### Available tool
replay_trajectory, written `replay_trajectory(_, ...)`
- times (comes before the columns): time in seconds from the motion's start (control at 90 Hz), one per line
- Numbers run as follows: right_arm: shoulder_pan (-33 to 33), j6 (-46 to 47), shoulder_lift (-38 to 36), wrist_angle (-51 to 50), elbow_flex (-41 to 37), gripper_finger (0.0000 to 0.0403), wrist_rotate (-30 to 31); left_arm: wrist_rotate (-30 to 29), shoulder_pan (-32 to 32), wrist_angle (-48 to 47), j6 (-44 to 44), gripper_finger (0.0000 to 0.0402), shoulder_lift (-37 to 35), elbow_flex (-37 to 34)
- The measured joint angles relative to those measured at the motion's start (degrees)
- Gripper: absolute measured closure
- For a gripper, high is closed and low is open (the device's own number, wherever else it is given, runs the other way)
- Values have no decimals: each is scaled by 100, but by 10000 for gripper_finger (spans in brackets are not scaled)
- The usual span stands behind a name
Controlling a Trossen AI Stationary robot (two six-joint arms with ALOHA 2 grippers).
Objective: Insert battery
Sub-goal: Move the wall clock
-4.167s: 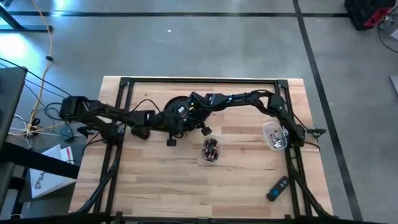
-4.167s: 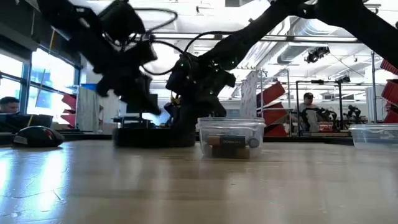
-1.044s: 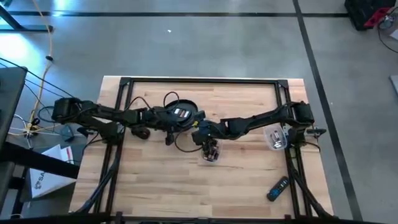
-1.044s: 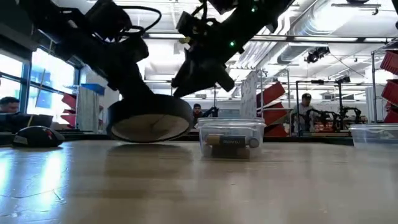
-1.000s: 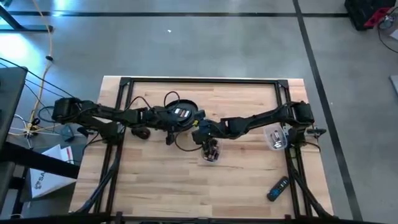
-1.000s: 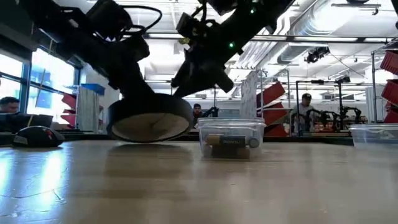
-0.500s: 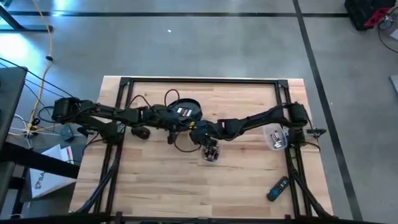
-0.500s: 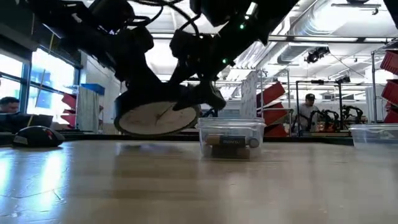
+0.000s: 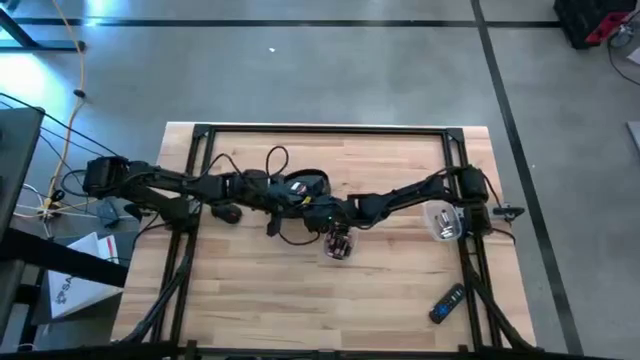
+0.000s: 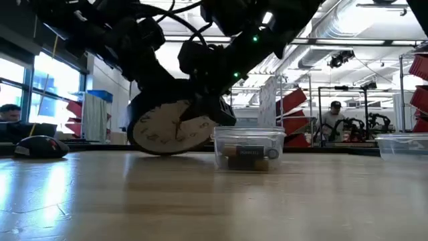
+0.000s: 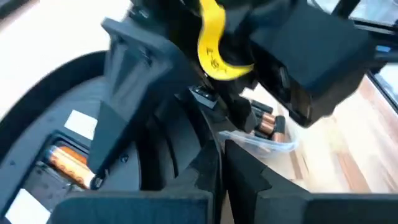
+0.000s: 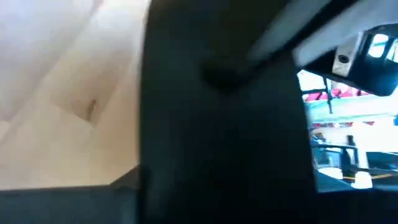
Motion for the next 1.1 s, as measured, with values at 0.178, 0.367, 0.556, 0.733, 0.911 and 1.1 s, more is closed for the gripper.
replay_trajectory(0.178,13,510,-5,128,14,281,-62,22,-7,-173,379,360,-373,-8)
replay_trajectory(0.367,48,1082,-177,36,7,281,-32,-519,-26,-865,876,295,-1533,0)
replay_trajectory(0.556,-155,2509,-822,12,5,281,-340,-1357,-37,-1440,1128,261,-2711,-11)
replay_trajectory(0.733,-1023,4736,-1460,-425,9,282,-1624,-1418,-169,-1525,1346,255,-3352,-46)
replay_trajectory(0.911,-2018,6436,-1595,-1324,5,282,-2496,-1806,-442,-1932,1389,255,-3471,-46)
replay_trajectory(1.1,-2471,7166,-1522,-1159,9,282,-3345,-2319,-653,-2579,1240,255,-3414,-55)
